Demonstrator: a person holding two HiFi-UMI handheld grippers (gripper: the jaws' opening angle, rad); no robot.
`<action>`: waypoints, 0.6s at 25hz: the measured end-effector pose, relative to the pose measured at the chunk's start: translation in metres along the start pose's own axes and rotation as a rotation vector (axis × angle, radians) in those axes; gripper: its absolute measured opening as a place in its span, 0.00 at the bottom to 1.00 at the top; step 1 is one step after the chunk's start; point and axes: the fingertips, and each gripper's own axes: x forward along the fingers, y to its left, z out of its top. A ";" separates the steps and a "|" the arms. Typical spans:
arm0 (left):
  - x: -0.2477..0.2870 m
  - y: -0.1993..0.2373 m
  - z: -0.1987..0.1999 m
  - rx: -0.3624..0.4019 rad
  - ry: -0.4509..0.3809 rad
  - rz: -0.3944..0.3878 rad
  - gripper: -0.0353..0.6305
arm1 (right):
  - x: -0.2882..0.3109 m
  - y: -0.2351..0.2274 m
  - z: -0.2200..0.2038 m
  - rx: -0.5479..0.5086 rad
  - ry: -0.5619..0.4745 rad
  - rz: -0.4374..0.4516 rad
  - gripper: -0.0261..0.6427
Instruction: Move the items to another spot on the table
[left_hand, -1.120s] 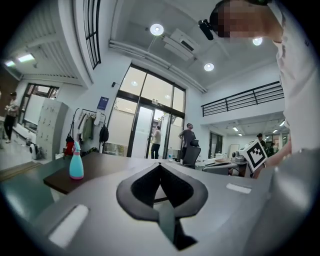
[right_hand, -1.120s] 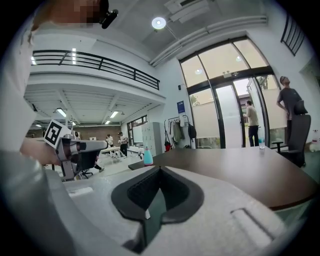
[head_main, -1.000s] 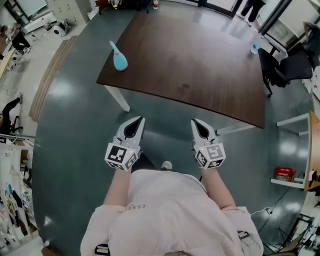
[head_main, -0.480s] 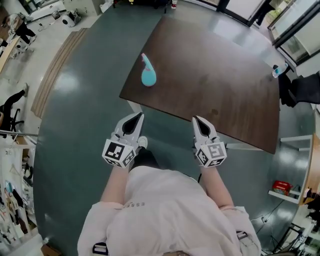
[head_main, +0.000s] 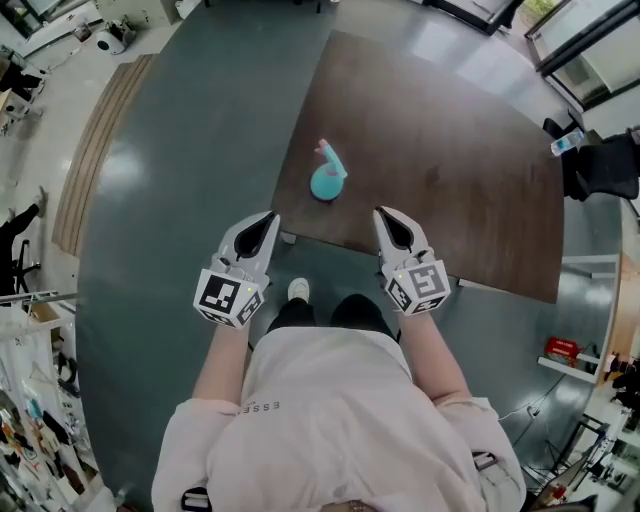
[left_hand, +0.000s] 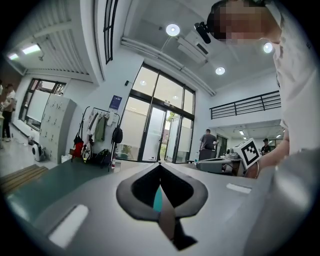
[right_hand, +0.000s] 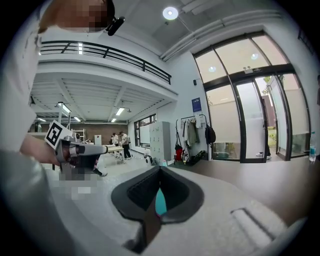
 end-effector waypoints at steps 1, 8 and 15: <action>0.002 0.007 -0.001 -0.010 0.001 -0.001 0.08 | 0.009 0.001 0.003 -0.004 -0.002 0.002 0.03; 0.017 0.038 -0.011 -0.057 0.021 0.033 0.08 | 0.067 -0.009 -0.001 0.017 0.029 0.021 0.22; 0.037 0.066 -0.014 -0.071 0.034 0.087 0.08 | 0.121 -0.018 -0.033 0.023 0.099 0.076 0.42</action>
